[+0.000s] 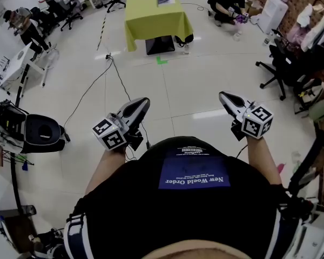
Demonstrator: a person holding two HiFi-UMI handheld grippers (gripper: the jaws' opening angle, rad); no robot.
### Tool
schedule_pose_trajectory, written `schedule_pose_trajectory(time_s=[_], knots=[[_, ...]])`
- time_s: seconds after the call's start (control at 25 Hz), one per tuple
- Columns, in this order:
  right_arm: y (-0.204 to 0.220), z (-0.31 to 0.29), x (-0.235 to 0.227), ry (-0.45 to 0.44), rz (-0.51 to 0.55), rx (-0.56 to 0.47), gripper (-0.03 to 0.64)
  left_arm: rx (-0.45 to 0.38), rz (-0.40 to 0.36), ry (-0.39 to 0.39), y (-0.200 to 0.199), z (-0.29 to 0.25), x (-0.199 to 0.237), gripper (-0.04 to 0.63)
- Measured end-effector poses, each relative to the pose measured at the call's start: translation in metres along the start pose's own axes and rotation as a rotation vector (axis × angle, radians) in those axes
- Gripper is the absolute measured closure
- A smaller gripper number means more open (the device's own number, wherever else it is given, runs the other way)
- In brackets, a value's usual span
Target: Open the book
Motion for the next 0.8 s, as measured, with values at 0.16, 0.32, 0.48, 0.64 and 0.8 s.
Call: schedule_pose_trajectory(time_s=[0.16,0.32,0.48,0.64,0.8], knots=[[-0.026,-0.059,0.015,0.020,0.011,-0.018,0.630,-0.009,-0.015,0.019,-0.046,0.025,0.044,0.600],[-0.052,-0.130,0.034,0.025,0.028,-0.040,0.630,-0.011,-0.042,0.007,-0.098,0.065,0.095,0.600],[-0.067,-0.194,0.042,0.029,0.031,-0.052,0.630,-0.009,-0.038,-0.007,-0.133,0.094,0.148,0.600],[-0.067,-0.237,0.038,0.021,0.014,-0.026,0.630,-0.018,-0.021,-0.011,-0.151,0.100,0.190,0.600],[-0.072,-0.260,0.016,0.019,0.006,-0.005,0.630,-0.024,0.010,-0.014,-0.155,0.089,0.217,0.600]])
Point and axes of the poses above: the fingertips, and each gripper's own axes: z backward along the fingers, x to its left, y out of its underside, the point moved 10 cm from there along z, backward along the fingers, and after that the axes turned 8 degrees about z, right-handed, at the moved point
